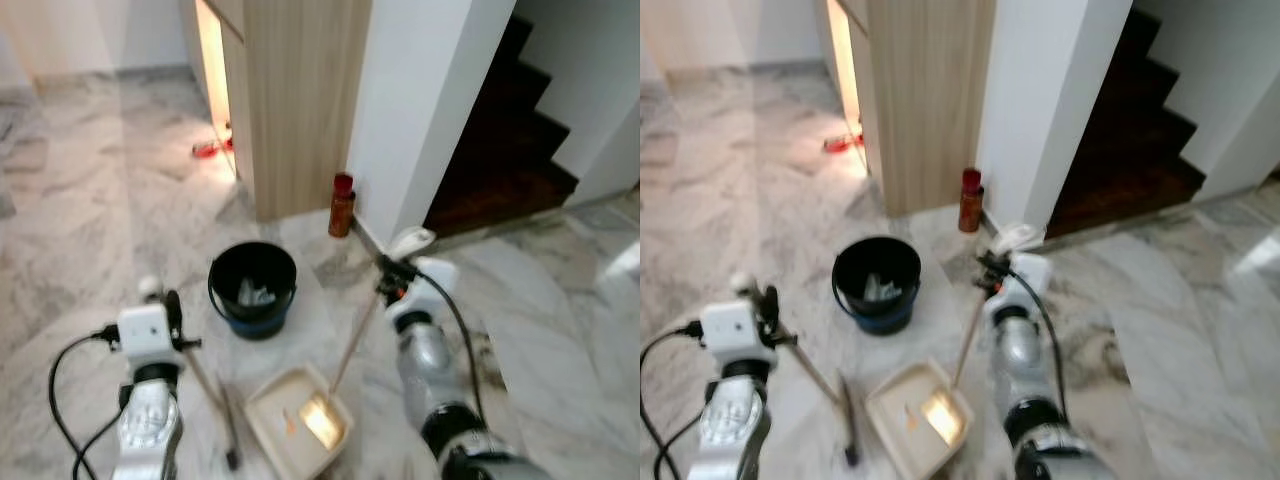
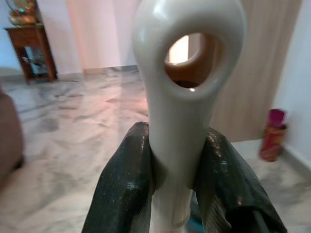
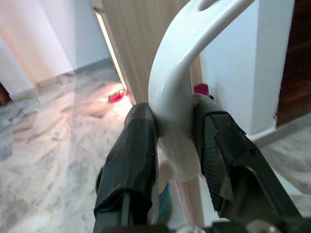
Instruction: Sweep floor
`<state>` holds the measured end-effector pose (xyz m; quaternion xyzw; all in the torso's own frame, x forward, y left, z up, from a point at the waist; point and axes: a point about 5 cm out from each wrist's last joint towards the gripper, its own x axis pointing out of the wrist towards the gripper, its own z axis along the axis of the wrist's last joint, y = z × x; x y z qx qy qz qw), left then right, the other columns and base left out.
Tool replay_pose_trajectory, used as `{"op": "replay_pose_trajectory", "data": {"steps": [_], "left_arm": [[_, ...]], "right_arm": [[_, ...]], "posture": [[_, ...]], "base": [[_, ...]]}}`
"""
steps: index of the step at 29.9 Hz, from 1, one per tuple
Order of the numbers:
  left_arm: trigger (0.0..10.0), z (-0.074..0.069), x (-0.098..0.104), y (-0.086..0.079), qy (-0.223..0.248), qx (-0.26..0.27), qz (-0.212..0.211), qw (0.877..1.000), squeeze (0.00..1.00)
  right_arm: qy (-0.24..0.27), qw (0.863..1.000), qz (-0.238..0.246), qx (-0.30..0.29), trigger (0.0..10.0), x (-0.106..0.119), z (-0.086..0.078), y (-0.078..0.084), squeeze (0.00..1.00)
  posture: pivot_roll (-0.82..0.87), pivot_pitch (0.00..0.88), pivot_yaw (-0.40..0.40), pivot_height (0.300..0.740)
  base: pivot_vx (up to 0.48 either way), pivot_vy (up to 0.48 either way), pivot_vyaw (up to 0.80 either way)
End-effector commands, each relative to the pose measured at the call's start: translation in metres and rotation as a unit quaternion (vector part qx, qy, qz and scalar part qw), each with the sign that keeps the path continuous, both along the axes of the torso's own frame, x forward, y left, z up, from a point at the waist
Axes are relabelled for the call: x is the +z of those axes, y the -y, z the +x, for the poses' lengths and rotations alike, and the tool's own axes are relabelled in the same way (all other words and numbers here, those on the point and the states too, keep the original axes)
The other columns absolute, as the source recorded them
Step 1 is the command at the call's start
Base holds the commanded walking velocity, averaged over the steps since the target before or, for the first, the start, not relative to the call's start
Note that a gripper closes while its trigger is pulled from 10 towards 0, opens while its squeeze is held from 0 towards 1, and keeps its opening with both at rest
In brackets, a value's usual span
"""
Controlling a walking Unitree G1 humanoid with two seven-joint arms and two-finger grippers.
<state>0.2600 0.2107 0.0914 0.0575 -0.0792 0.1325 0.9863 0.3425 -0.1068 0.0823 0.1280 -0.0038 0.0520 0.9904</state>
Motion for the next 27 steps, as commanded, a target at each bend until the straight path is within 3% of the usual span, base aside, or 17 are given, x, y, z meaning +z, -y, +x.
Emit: {"op": "replay_pose_trajectory", "data": {"steps": [1, 13, 21, 27], "left_arm": [[10.0, 0.002, 0.007, 0.007, 0.022, -0.010, 0.002, 1.000, 0.00], [10.0, 0.003, 0.008, 0.006, 0.023, -0.011, 0.006, 1.000, 0.00], [10.0, 0.004, 0.010, 0.005, 0.025, -0.010, 0.008, 1.000, 0.00], [10.0, 0.005, 0.012, 0.007, 0.029, -0.014, 0.015, 0.999, 0.00]], "right_arm": [[0.029, 0.999, 0.010, -0.023, 10.0, 0.013, 0.005, 0.010, 0.00], [0.161, 0.985, -0.025, -0.061, 10.0, 0.070, 0.012, -0.001, 0.00], [0.206, 0.970, 0.029, -0.123, 10.0, 0.113, 0.013, -0.004, 0.00], [0.204, 0.962, 0.056, -0.174, 10.0, 0.130, 0.014, -0.006, 0.00]], "posture": [[0.12, 0.000, -0.033, 0.740], [0.12, 0.000, -0.027, 0.740], [0.12, 0.000, -0.023, 0.740], [0.13, 0.000, -0.020, 0.740]], "base": [[0.000, 0.000, 0.00], [0.000, 0.000, 0.00], [0.000, 0.000, 0.00], [0.000, 0.000, 0.00]]}}
